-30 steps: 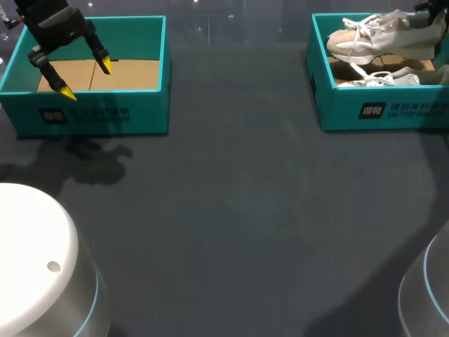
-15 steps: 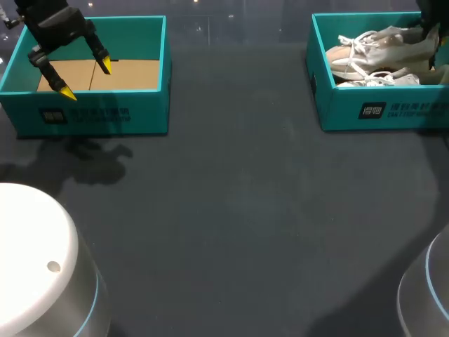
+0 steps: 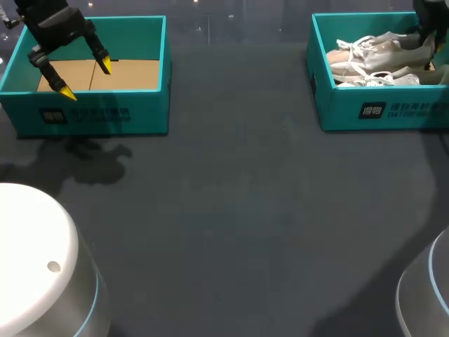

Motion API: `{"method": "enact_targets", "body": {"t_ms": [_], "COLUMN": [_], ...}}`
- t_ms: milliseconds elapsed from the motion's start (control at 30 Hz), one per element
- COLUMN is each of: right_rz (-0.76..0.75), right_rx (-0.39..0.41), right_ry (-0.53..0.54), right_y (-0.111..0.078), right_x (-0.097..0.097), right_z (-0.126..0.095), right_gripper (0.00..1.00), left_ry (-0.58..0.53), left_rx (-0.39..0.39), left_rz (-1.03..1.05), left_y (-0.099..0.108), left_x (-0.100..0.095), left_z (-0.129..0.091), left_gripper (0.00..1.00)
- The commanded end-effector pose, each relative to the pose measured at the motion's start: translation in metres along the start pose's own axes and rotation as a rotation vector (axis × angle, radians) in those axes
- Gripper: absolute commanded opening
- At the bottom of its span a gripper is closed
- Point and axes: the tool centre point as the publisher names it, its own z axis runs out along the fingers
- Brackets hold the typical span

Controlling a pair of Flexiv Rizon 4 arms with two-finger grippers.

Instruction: Take the shoe out of the shoebox, open the shoe tongue, remove and reinsert the insole, then place the shoe into the shoebox

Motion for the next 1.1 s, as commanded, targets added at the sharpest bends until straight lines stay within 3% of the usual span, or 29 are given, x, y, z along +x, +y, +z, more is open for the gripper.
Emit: {"method": "enact_targets", "body": {"t_ms": [33,267,300,367,833,933,1100], "right_rz": [-0.007,-0.019,-0.02,-0.02,-0.011,-0.004,0.006], "right_rx": [0.017,0.029,0.029,0.027,0.009,-0.001,-0.015], "right_ry": [0.021,0.03,0.029,0.029,0.065,0.08,0.109], "right_y": [0.012,0.011,0.011,0.01,0.01,0.009,0.005], "right_x": [-0.003,-0.002,-0.002,-0.003,0.002,0.002,0.005], "right_z": [0.011,0.012,0.011,0.009,-0.006,-0.017,-0.044], "right_gripper": [0.0,0.0,0.06,0.31,0.51,0.72,0.98], "left_ry": [0.001,0.001,0.001,0.001,0.001,0.001,0.001], "left_rx": [-0.002,-0.002,-0.002,-0.002,-0.002,-0.002,-0.002], "left_rz": [0.0,0.0,0.0,0.0,0.0,0.0,0.0], "left_y": [0.0,0.0,0.0,0.0,0.0,0.0,0.0], "left_x": [0.0,0.0,0.0,0.0,0.0,0.0,0.0], "left_z": [0.0,0.0,0.0,0.0,0.0,0.0,0.0], "left_gripper": [1.0,1.0,1.0,1.0,1.0,1.0,1.0]}}
